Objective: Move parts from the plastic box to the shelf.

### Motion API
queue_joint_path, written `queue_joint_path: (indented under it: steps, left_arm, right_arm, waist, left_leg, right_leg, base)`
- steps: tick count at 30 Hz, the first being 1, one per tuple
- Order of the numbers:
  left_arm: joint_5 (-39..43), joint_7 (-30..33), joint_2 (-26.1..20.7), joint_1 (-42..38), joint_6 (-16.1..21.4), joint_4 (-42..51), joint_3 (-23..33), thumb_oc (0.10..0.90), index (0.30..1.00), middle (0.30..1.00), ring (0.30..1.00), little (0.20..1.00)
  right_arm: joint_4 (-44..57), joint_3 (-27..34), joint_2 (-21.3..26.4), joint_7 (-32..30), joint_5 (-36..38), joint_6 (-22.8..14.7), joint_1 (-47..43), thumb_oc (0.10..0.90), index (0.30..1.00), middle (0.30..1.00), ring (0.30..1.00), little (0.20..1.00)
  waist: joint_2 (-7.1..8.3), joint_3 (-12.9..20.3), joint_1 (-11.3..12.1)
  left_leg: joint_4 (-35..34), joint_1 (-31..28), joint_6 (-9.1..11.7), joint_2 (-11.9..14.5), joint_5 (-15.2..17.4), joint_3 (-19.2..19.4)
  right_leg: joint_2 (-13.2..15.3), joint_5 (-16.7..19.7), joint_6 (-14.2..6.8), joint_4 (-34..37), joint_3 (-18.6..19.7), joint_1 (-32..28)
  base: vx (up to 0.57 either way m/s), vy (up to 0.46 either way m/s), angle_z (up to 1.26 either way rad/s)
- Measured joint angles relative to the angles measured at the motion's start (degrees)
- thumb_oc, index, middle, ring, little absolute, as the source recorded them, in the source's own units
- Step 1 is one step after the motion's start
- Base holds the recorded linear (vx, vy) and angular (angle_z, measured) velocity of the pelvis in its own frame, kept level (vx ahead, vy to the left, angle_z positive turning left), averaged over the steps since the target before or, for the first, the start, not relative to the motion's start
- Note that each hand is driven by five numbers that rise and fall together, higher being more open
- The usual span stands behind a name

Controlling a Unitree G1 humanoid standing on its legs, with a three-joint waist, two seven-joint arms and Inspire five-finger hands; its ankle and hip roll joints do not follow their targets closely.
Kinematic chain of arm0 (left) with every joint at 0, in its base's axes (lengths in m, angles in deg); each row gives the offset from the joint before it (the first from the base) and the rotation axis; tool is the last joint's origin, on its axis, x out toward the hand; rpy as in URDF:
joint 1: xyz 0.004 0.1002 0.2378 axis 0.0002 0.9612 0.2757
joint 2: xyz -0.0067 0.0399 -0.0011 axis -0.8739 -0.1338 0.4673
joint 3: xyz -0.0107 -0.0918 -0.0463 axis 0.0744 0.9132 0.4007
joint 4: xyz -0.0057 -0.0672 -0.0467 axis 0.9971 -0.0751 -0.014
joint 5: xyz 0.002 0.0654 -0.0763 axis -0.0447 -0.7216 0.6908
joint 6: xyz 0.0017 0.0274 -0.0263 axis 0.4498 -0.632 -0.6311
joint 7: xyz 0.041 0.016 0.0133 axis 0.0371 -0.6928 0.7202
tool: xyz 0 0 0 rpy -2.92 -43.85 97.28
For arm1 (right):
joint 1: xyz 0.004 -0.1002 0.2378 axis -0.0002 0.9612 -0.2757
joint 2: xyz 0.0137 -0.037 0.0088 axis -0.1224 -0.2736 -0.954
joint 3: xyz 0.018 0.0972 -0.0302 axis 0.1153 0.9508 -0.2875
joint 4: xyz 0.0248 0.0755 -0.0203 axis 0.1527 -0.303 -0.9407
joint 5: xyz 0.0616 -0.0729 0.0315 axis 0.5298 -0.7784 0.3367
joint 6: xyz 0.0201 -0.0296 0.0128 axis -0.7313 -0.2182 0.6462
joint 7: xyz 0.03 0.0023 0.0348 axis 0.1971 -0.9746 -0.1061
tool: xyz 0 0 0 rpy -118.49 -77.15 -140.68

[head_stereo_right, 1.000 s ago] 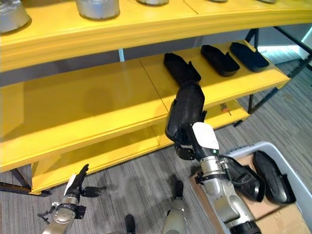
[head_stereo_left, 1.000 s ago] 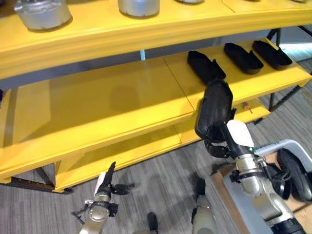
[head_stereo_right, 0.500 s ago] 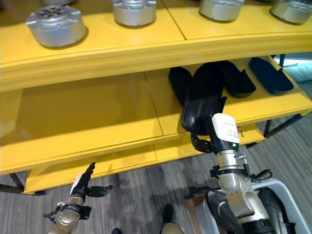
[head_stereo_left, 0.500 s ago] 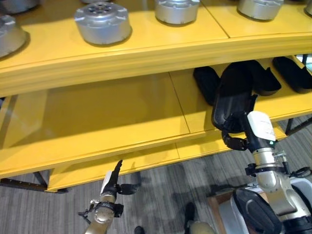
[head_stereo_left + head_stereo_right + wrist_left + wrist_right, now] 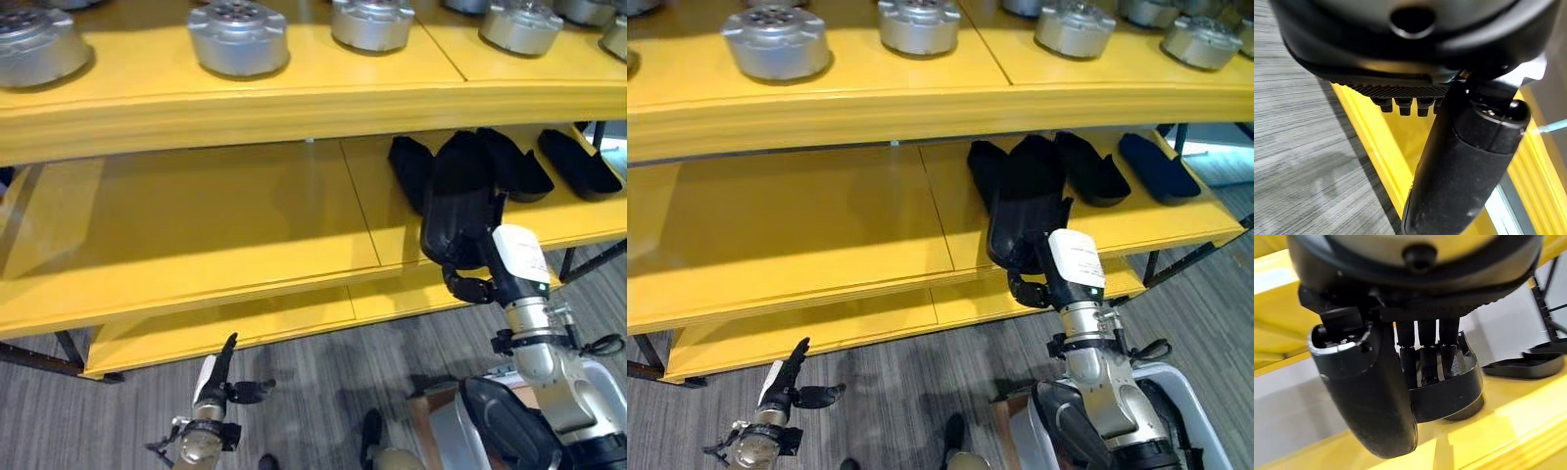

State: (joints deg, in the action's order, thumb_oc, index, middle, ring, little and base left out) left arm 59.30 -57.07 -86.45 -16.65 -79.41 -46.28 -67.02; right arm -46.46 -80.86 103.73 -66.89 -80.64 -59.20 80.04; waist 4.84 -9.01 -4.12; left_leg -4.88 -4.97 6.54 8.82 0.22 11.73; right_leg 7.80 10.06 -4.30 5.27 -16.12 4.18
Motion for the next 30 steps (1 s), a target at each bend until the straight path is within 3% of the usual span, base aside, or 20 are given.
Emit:
queue_joint_path:
  steps: [4, 6, 16, 22, 24, 30]
  left_arm:
    - [0.0, -0.7, -2.8, 1.2, -0.2, 0.0, 0.6, 0.900, 1.000, 1.000, 1.000, 1.000]
    - [0.0, -0.7, -3.3, 1.3, -0.2, -0.2, 0.8, 0.900, 1.000, 1.000, 1.000, 1.000]
    - [0.1, -0.6, -3.2, -0.3, -0.2, -0.2, 0.8, 0.900, 1.000, 1.000, 1.000, 1.000]
    - [0.2, -0.5, -3.4, -2.6, -0.2, -0.1, 1.0, 0.900, 1.000, 1.000, 1.000, 1.000]
    - [0.2, -0.6, -4.3, -3.4, -0.2, 0.4, 0.6, 0.900, 1.000, 1.000, 1.000, 1.000]
    - [0.5, -0.5, -4.8, -4.9, -0.1, 2.5, 0.4, 0.900, 1.000, 1.000, 1.000, 1.000]
  right_arm:
    - [-0.4, -4.2, 0.4, 0.8, 0.0, -0.1, -2.1, 0.400, 0.300, 0.300, 0.300, 0.300]
    - [-0.4, -6.5, 0.8, 1.9, -0.1, -0.2, -4.3, 0.400, 0.300, 0.300, 0.300, 0.300]
    - [-4.8, -14.0, 5.0, 4.6, 0.0, -0.6, -17.3, 0.400, 0.300, 0.300, 0.300, 0.300]
    - [-6.2, -16.5, 5.7, 5.1, 0.0, -0.2, -24.6, 0.400, 0.300, 0.300, 0.300, 0.300]
    - [-7.5, -18.2, 6.6, 5.1, 0.0, -0.4, -29.1, 0.400, 0.300, 0.300, 0.300, 0.300]
    - [-13.1, -19.1, 7.1, 5.1, 0.0, 1.0, -37.4, 0.400, 0.300, 0.300, 0.300, 0.300]
  waist:
    - [2.74, 1.3, 1.4]
    - [3.38, 1.3, 1.6]
    - [3.18, 0.7, 4.6]
    - [2.88, -3.7, 6.5]
    - [2.83, -5.2, 6.0]
    - [0.46, -8.8, 8.6]
  left_leg:
    - [0.0, 1.1, -0.5, -0.4, -0.1, 0.3]
    - [0.0, 1.5, -0.6, -0.7, -0.3, 0.0]
    - [0.3, 4.4, -0.2, -0.6, -1.1, -1.9]
    - [0.3, 5.4, 0.0, -0.5, -1.4, -3.1]
    - [0.3, 6.8, 0.1, -0.5, -1.9, -3.9]
    - [0.3, 9.1, 0.2, -0.2, -2.5, -5.3]
  right_leg:
    - [0.5, 0.3, -0.8, 0.0, 0.3, 1.3]
    - [0.8, 0.4, -0.8, 0.0, 0.2, 1.5]
    - [0.9, 1.1, -0.1, 0.0, -1.8, 3.3]
    - [1.0, 1.1, -0.2, 0.0, -2.7, 3.3]
    - [1.1, 1.1, -0.2, 0.0, -3.4, 4.3]
    - [0.9, 1.2, 0.0, 0.0, -4.7, 5.7]
  base:
    - [-0.01, 0.010, -0.04]
    - [-0.01, 0.020, 0.07]
    - [-0.02, -0.009, 0.09]
    - [-0.03, -0.027, 0.10]
    - [-0.05, -0.026, 0.21]
    - [-0.05, -0.019, 0.12]
